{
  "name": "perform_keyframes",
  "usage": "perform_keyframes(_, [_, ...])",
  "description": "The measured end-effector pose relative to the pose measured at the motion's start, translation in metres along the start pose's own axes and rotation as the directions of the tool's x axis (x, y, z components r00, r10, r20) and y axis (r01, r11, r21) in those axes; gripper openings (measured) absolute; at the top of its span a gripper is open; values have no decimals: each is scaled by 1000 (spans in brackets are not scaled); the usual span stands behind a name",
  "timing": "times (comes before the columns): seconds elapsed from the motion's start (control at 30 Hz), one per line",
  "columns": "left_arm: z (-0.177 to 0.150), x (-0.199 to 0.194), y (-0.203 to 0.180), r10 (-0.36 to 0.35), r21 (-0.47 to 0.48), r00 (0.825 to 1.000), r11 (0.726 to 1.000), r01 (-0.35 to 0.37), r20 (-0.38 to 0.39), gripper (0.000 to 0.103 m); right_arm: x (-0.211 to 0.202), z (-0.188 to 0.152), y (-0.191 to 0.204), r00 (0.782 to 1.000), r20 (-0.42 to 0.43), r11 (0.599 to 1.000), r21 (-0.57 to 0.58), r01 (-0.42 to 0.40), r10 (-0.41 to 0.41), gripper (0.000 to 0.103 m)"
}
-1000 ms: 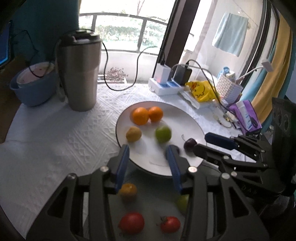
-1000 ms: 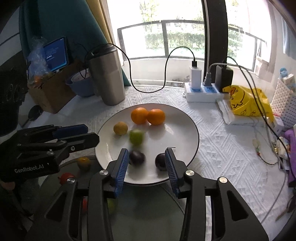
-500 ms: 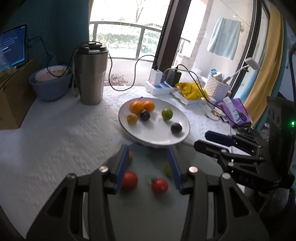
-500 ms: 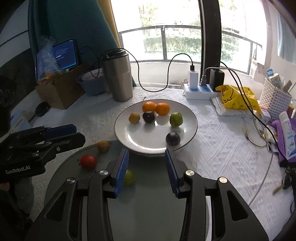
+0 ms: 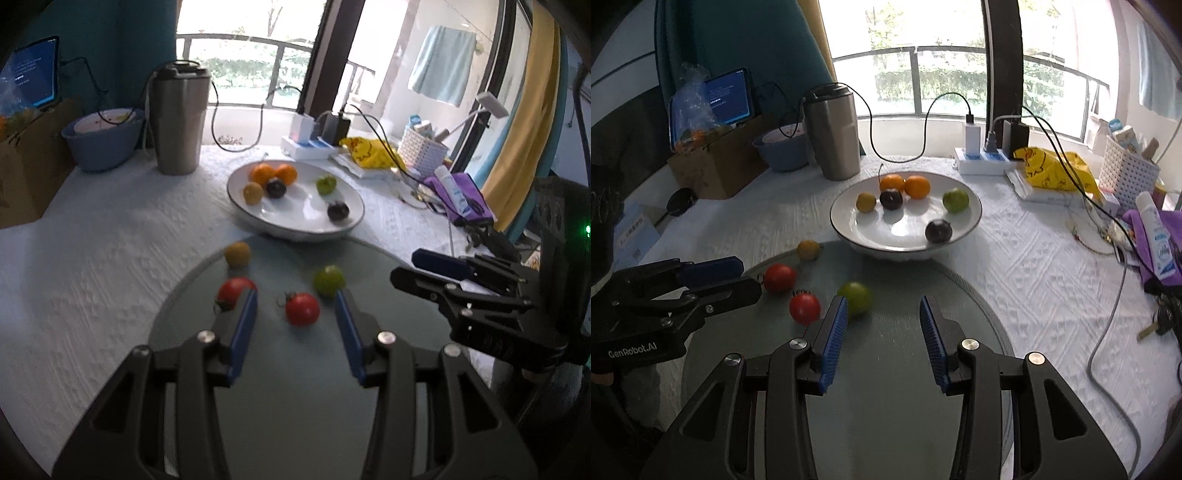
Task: Organize fruits
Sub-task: 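Grasp a green tomato with the right tool while the left grasps a red tomato, then carry both tomatoes into the white plate and open both tools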
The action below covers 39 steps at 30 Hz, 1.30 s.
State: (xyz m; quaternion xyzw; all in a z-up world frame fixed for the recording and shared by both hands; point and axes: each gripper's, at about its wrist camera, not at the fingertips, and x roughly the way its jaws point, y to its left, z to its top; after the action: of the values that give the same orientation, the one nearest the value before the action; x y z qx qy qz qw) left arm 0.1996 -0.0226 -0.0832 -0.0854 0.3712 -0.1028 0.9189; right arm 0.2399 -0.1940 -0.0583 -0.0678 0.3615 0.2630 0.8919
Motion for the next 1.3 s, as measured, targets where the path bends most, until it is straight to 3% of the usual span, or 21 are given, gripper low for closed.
perform_keyframes(0.3, [-10,25,-21,15,70,999,997,-11,-49,46,8,-16,-10,999,-30,999,30,-12,12,43])
perform_keyframes(0.6, [-9,52,-15,66,77,992,995,-58,-111,45,20,-11,-10,997,-50,998,25,-57,58,43])
perform_keyframes(0.8, [-11,56,-8,32,68,991,997,-24,-126,28,38,-6,2,992,-81,995,1,-99,99,43])
perform_keyframes(1.13, [-9,47,4,8,37,993,999,-3,-115,28,66,12,9,985,-117,992,-7,-128,126,42])
perform_keyframes(1.2, [-9,44,6,7,33,994,999,-4,-110,28,72,12,13,981,-137,991,-8,-137,135,30])
perform_keyframes(1.3, [-6,38,8,8,26,995,1000,-5,-95,28,72,14,16,982,-133,991,-18,-135,131,29])
